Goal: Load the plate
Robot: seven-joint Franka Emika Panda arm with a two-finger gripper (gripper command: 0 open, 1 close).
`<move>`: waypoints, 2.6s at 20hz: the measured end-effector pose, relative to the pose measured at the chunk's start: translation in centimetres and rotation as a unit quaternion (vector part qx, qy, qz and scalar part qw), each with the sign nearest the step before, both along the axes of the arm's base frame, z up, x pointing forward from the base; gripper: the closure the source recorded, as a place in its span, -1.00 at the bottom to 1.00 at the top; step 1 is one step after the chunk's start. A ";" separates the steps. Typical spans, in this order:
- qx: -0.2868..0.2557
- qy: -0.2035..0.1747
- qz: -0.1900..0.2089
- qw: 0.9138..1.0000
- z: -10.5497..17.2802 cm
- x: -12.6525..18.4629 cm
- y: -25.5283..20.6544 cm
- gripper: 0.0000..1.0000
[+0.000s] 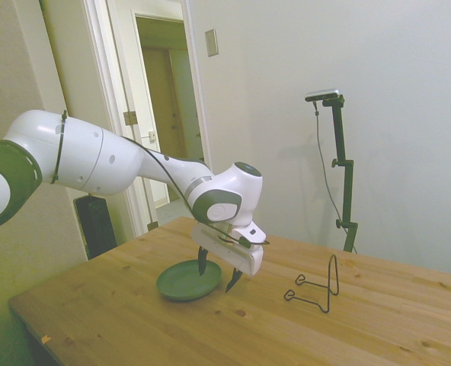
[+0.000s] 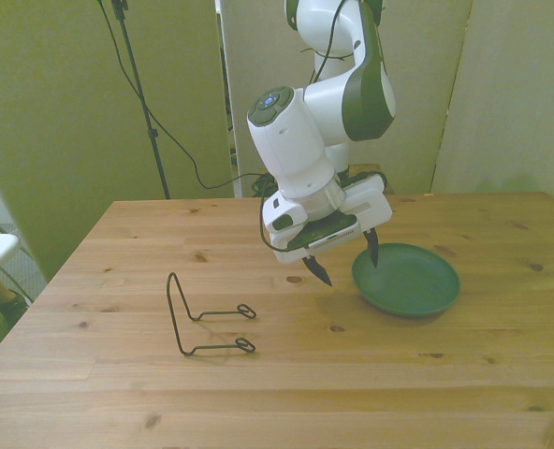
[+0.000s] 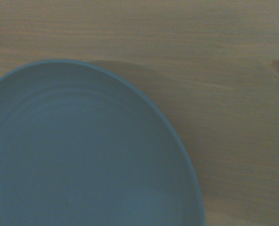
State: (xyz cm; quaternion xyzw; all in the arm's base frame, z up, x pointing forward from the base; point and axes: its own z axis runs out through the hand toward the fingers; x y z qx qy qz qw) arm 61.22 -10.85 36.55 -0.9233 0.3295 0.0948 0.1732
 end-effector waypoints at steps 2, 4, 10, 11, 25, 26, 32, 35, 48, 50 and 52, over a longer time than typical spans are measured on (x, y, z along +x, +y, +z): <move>0.002 0.003 0.003 1.000 -0.2 0.2 0.1 -1.00; 0.004 0.006 0.005 1.000 -0.3 0.4 0.2 -1.00; 0.014 0.007 0.010 1.000 -1.0 0.9 0.8 -1.00; 0.015 0.007 0.011 1.000 -1.1 0.9 0.9 -1.00; 0.022 0.009 0.032 0.999 -1.5 1.2 3.0 1.00; 0.022 0.009 0.031 0.999 -1.5 1.2 3.0 1.00; 0.022 0.011 0.029 0.999 -1.7 1.3 2.6 1.00; 0.022 0.013 0.027 0.999 -2.0 1.3 2.5 1.00; 0.020 0.020 0.021 0.999 -2.9 1.8 1.5 1.00; 0.019 0.020 0.021 0.999 -3.0 1.8 1.5 1.00; 0.019 0.020 0.021 0.999 -2.9 1.8 1.5 1.00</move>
